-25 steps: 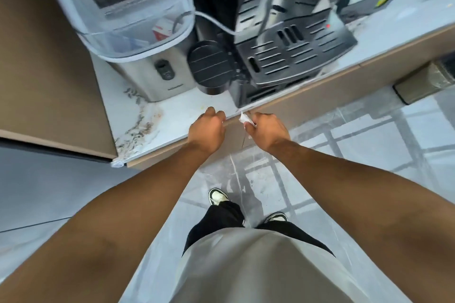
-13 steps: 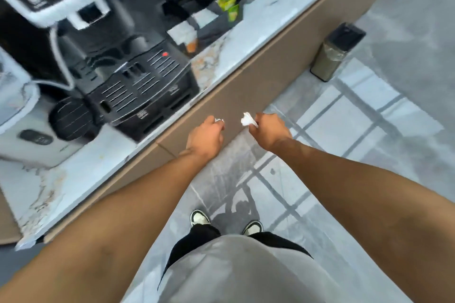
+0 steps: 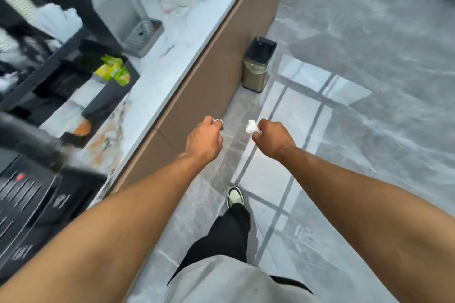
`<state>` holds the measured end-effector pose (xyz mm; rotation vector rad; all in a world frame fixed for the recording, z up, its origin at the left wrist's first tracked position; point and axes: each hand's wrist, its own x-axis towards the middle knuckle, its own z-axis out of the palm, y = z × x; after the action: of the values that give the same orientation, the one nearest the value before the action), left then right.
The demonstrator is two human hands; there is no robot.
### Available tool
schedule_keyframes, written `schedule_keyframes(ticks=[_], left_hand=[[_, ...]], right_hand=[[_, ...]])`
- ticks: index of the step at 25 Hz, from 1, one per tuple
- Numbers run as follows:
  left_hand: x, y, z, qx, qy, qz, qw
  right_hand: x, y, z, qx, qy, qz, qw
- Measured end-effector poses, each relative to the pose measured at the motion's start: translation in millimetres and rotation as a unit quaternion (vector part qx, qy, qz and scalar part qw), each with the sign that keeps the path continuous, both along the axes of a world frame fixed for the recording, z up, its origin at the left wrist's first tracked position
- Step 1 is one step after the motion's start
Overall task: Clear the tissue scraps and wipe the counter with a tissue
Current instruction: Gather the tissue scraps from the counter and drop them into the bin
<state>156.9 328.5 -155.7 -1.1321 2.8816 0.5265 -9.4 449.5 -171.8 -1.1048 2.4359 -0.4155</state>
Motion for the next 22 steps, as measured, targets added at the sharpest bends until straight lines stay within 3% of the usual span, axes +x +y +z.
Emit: schedule_keyframes(ticks=[13, 22], left_hand=[[-293.3, -167.7, 9.5, 0.009, 0.026, -0.058, 0.998], [-474.1, -241.4, 0.2, 0.011, -0.008, 0.005, 1.000]], right_hand=[[-280.2, -128.3, 16.0, 0.021, 0.023, -0.089, 0.996], [-479.3, -234.2, 0.8, 0.026, -0.006, -0.007, 1.000]])
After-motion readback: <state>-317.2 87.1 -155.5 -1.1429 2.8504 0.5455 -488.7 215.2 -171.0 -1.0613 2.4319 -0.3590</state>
